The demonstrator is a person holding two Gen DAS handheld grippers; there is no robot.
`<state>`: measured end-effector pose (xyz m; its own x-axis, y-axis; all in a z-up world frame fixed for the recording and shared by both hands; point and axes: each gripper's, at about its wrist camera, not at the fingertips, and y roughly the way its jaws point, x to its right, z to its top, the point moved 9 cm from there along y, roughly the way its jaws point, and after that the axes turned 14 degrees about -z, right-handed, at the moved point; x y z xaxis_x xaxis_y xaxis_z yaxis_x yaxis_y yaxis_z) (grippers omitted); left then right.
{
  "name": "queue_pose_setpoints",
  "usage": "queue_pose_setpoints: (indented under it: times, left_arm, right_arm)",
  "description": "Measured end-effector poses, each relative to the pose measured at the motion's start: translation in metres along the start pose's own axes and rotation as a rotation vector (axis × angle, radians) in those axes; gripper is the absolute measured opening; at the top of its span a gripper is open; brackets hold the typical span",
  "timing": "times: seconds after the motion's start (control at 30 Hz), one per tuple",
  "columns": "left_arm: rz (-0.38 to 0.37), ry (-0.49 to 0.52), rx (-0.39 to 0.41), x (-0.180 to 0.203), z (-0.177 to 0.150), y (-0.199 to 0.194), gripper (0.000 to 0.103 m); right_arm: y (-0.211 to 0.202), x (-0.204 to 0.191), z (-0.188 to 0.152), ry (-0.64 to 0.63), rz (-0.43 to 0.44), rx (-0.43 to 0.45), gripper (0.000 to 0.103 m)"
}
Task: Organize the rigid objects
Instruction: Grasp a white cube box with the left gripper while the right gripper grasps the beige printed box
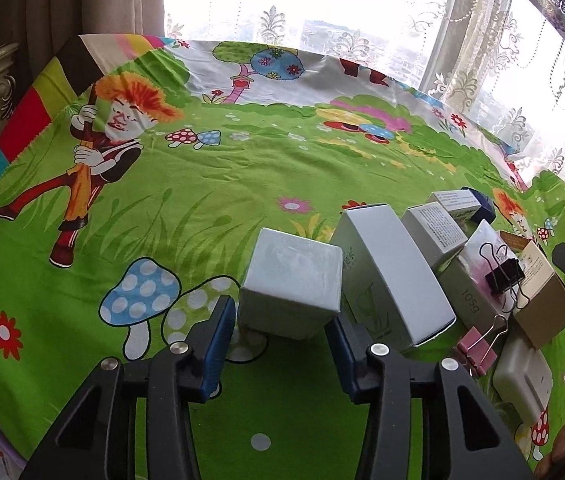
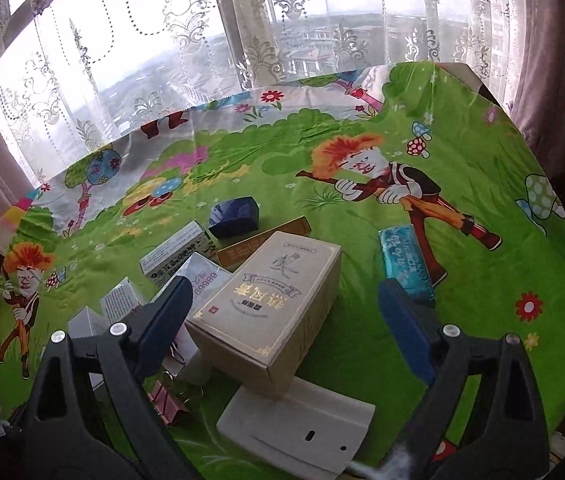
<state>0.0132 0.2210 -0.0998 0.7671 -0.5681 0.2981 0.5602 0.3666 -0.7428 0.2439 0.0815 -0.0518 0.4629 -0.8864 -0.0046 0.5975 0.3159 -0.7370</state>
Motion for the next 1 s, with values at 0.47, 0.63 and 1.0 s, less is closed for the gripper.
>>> queue_pose_setpoints:
  times: [0.47, 0.63, 1.0]
  left_arm:
    - [0.048, 0.009, 0.085, -0.003, -0.003, -0.024, 0.044]
    - [0.051, 0.020, 0.119, 0.001, -0.004, -0.037, 0.044]
    - [0.047, -0.020, 0.185, -0.002, -0.014, -0.074, 0.044]
  right_arm:
    - [0.023, 0.002, -0.016, -0.054, -0.040, -0.067, 0.055]
    - [0.012, 0.012, -0.015, -0.020, -0.020, -0.028, 0.055]
    - [-0.034, 0.024, -0.017, 0.016, 0.056, 0.076, 0.055]
